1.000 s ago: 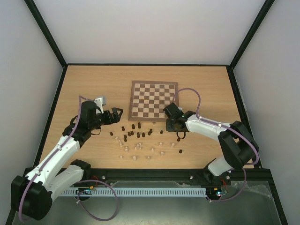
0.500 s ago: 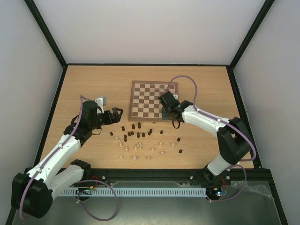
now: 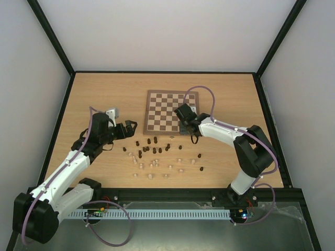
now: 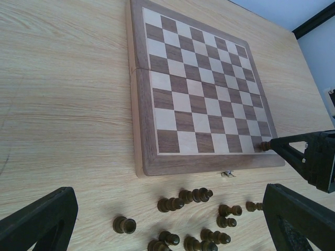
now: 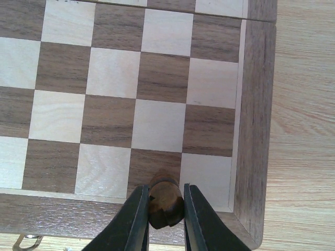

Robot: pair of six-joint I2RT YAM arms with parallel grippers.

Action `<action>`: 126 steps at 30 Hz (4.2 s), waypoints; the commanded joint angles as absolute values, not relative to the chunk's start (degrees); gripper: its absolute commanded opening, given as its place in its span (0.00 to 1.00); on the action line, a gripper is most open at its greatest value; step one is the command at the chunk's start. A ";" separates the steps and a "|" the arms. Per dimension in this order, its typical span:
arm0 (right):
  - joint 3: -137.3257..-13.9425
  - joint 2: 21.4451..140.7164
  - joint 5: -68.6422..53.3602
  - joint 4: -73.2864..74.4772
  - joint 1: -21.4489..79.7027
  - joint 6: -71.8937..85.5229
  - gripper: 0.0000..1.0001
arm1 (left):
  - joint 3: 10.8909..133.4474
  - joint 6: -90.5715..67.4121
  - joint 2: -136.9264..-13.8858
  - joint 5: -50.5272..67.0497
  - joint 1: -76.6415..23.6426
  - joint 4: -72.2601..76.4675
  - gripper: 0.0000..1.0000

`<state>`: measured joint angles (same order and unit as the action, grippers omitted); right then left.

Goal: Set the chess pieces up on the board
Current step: Place the chess piece on the chessboard, then pick up the chess piece at the center of the board.

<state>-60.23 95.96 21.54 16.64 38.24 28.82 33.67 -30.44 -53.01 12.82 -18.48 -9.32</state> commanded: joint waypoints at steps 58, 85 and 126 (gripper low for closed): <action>-46.80 65.58 -7.73 18.77 38.67 32.76 0.98 | 25.78 -44.13 -40.47 13.82 -24.64 -16.60 0.99; -76.23 103.28 10.98 27.97 53.55 24.51 0.48 | 31.37 -44.31 -40.96 -2.09 -25.46 -19.37 0.99; -86.27 110.34 14.18 31.68 52.75 23.90 0.07 | 29.47 -42.59 -43.05 -4.66 -25.40 -18.30 0.99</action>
<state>-83.55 113.84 9.87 26.30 53.28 23.53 29.93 -43.57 -43.05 -4.12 -25.23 -19.64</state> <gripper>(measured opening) 0.125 0.994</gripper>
